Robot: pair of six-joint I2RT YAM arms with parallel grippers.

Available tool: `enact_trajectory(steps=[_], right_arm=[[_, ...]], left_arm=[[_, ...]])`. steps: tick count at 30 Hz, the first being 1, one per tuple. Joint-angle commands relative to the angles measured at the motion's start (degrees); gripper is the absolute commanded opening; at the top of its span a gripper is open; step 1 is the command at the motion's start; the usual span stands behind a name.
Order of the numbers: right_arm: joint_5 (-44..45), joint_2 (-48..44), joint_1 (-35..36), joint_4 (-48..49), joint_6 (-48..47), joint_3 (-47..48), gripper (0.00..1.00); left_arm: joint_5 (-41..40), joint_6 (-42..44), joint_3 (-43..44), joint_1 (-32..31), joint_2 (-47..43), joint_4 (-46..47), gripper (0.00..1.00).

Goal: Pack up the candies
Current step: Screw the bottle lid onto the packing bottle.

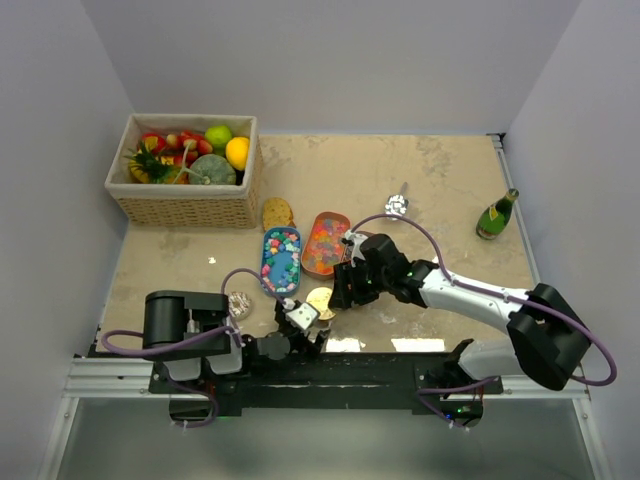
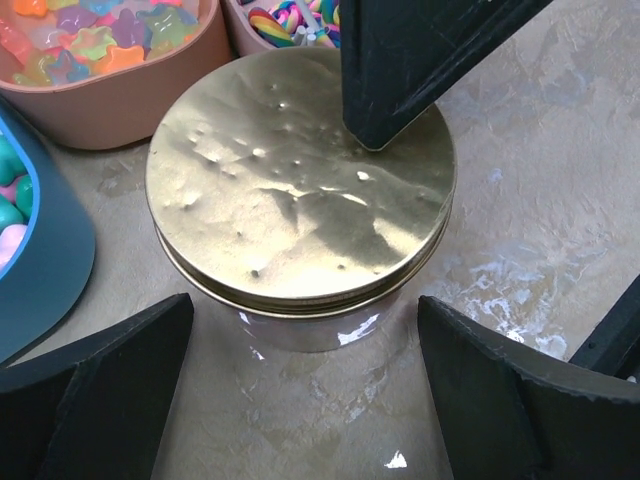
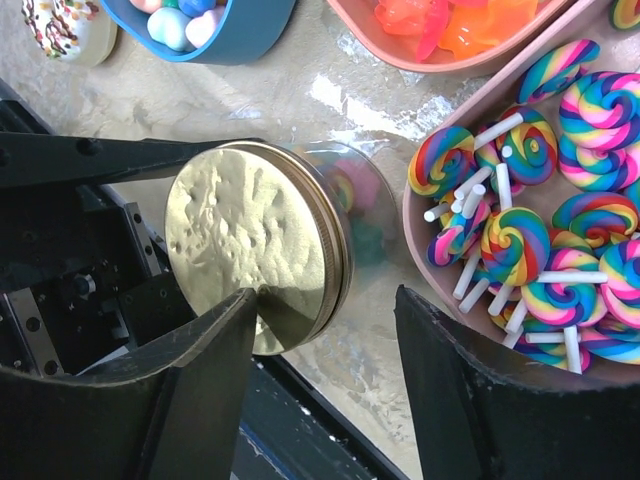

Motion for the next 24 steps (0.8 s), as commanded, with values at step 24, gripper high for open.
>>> enact_trajectory(steps=[24], right_arm=[[8.4, 11.2, 8.5, -3.5, -1.9, 7.9, 0.65]], left_arm=[[1.8, 6.0, -4.0, 2.3, 9.3, 31.5, 0.92]])
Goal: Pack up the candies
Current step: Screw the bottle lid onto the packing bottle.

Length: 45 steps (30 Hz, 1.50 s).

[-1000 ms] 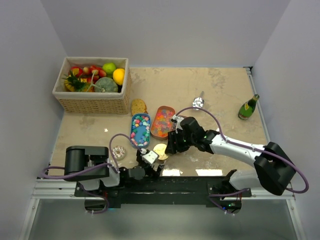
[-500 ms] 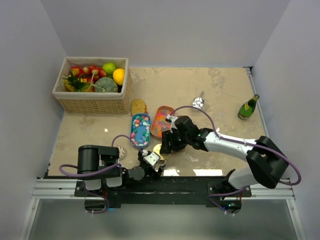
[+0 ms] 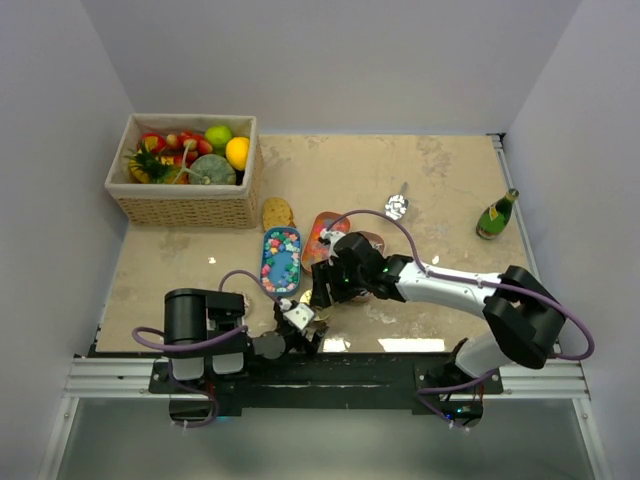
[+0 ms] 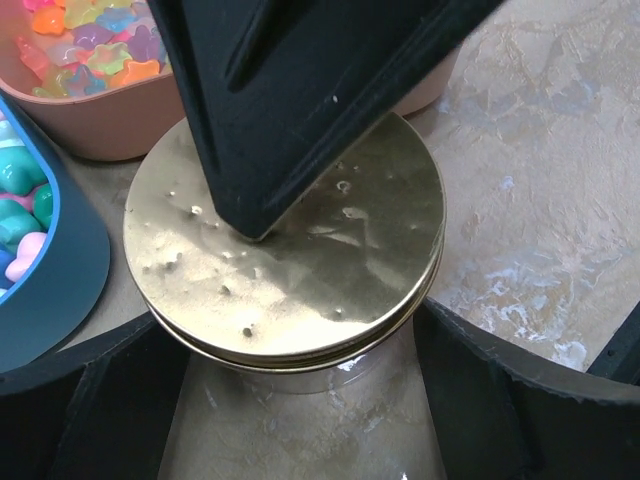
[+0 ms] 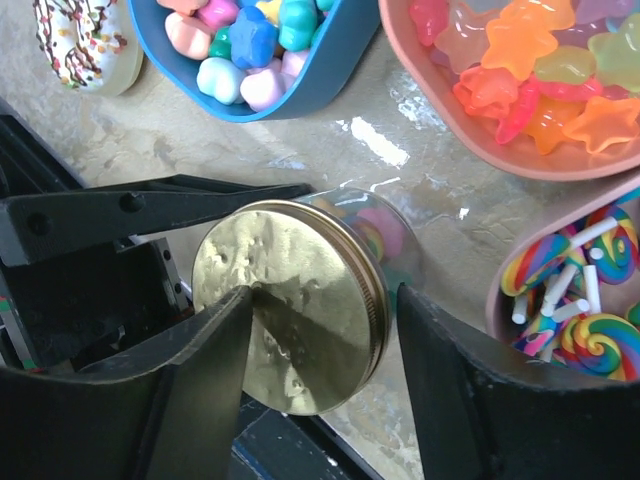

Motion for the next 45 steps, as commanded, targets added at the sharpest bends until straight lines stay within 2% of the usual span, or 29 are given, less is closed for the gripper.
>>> enact_trajectory(steps=[1, 10, 16, 25, 30, 36, 41, 44, 45], right_arm=[[4.4, 2.2, 2.8, -4.6, -2.7, 0.1, 0.66], [10.6, 4.8, 5.2, -9.1, -3.1, 1.2, 0.67], [18.5, 5.6, 8.0, -14.1, -2.1, 1.5, 0.67], [24.3, 0.1, 8.6, -18.0, 0.5, 1.2, 0.66], [21.7, -1.3, 8.6, -16.3, 1.6, 0.3, 0.60], [19.8, 0.0, 8.6, -14.6, 2.8, -0.8, 0.57], [18.6, 0.7, 8.6, -13.3, 3.4, -0.9, 0.56], [18.3, 0.7, 8.6, -13.3, 3.8, -1.1, 0.55], [18.2, 0.6, 8.6, -13.3, 3.9, -1.1, 0.55]], left_arm=[[1.6, 2.7, -2.5, 1.4, 2.9, 20.4, 0.91], [3.4, 3.0, -2.7, 2.1, 3.8, 21.9, 0.85], [3.8, 3.0, -3.1, 2.5, 4.1, 22.9, 0.84], [3.6, 2.7, -3.6, 2.6, 4.6, 24.5, 0.85], [4.6, 3.1, -3.8, 2.6, 4.4, 26.0, 0.86], [5.0, 3.6, -3.2, 2.6, 2.3, 24.9, 1.00], [4.4, 3.4, -0.8, 2.7, 0.5, 19.5, 1.00], [5.0, 2.7, -1.6, 3.5, 0.5, 21.9, 1.00], [5.4, 2.5, -2.0, 3.6, 0.7, 22.6, 0.97]])
